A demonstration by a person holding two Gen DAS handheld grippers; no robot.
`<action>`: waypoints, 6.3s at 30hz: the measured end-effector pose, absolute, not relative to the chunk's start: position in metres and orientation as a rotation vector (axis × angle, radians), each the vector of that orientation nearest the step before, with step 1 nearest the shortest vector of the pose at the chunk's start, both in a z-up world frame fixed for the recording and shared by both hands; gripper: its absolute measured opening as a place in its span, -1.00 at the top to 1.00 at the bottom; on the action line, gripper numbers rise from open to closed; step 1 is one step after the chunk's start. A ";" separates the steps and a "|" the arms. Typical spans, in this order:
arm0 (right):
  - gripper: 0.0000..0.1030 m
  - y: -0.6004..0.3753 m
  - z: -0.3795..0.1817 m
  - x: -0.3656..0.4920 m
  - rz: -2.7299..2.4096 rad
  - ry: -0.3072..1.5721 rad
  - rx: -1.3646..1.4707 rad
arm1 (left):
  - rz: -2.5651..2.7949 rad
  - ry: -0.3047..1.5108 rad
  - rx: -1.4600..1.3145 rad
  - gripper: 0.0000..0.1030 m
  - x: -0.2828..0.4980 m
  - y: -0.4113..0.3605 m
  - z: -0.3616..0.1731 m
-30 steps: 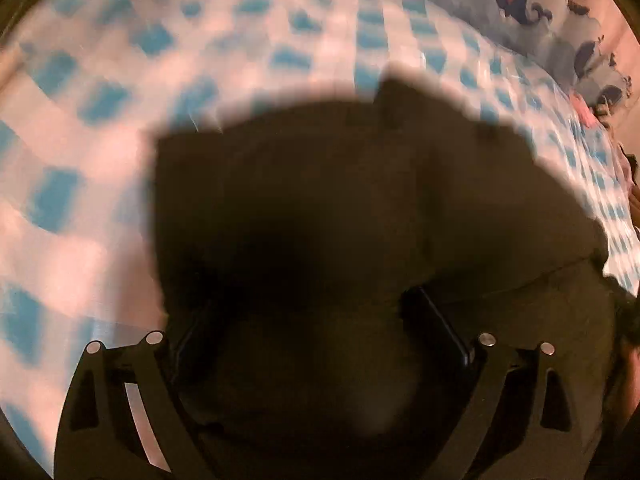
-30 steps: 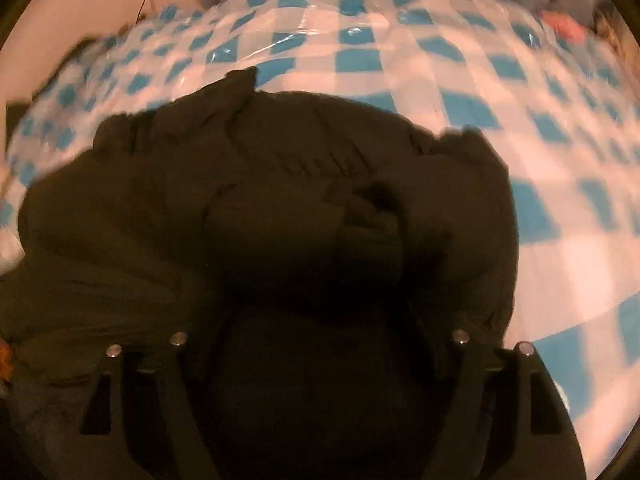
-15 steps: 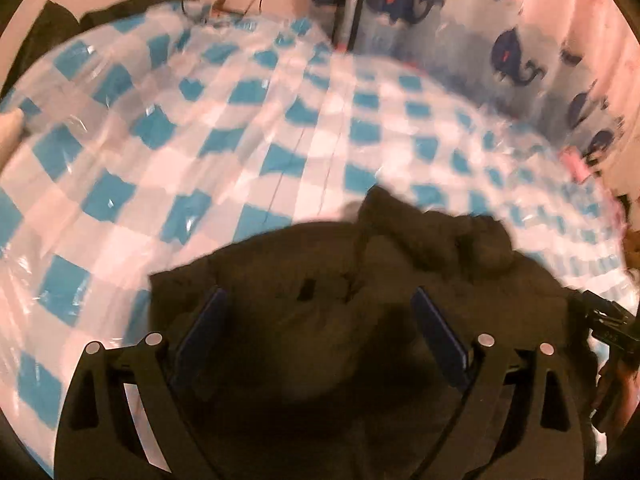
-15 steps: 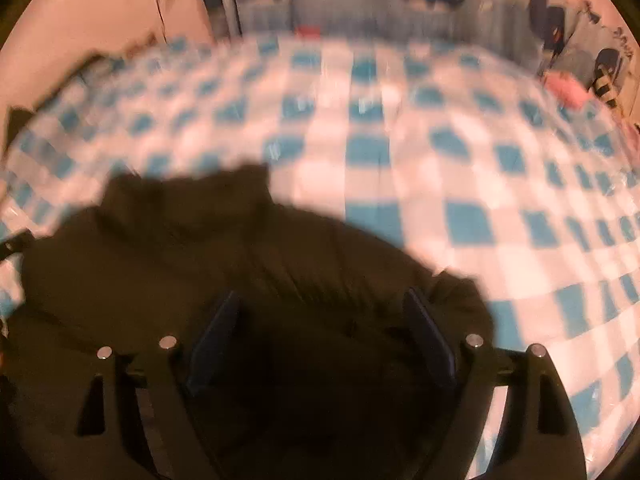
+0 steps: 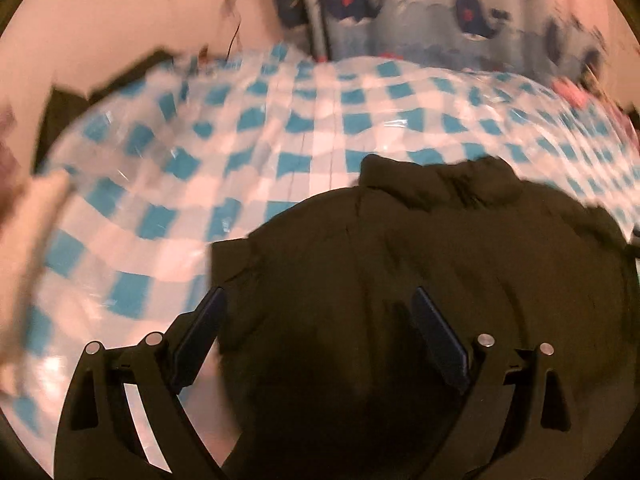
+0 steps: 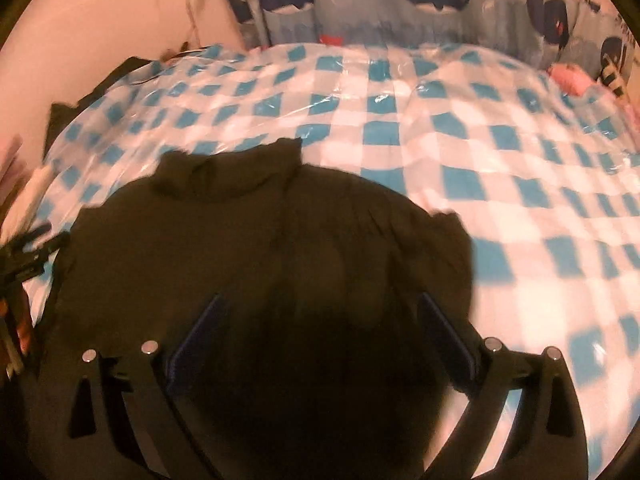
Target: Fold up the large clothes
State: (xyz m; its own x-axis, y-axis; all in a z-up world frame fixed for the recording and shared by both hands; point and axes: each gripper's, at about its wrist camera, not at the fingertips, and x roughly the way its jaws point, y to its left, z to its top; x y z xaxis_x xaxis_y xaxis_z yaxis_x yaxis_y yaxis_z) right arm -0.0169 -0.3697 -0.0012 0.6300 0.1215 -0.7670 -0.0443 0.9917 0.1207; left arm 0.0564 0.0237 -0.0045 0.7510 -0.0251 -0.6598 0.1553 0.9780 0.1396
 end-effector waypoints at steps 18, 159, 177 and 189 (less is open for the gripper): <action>-0.88 -0.393 -0.049 -0.108 0.043 1.102 0.138 | -0.151 0.846 0.398 -0.73 -0.034 0.017 -0.039; 0.81 -0.442 -0.002 -0.410 0.522 0.894 0.922 | -0.598 1.293 -0.696 0.84 -0.283 0.212 -0.047; -0.01 -0.456 -0.040 -0.434 0.571 1.020 1.006 | -0.594 1.445 -0.697 -0.19 -0.291 0.229 -0.082; 0.81 -0.450 0.018 -0.439 0.681 0.739 1.038 | -0.696 1.273 -0.738 0.85 -0.304 0.221 -0.031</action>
State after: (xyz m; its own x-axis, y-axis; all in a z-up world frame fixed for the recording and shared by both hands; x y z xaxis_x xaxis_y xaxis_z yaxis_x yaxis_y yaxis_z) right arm -0.4392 -0.4498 0.0182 0.5770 0.7890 -0.2108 -0.1468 0.3542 0.9236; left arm -0.3040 0.2214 -0.0307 0.1607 -0.8016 -0.5758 0.0519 0.5895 -0.8061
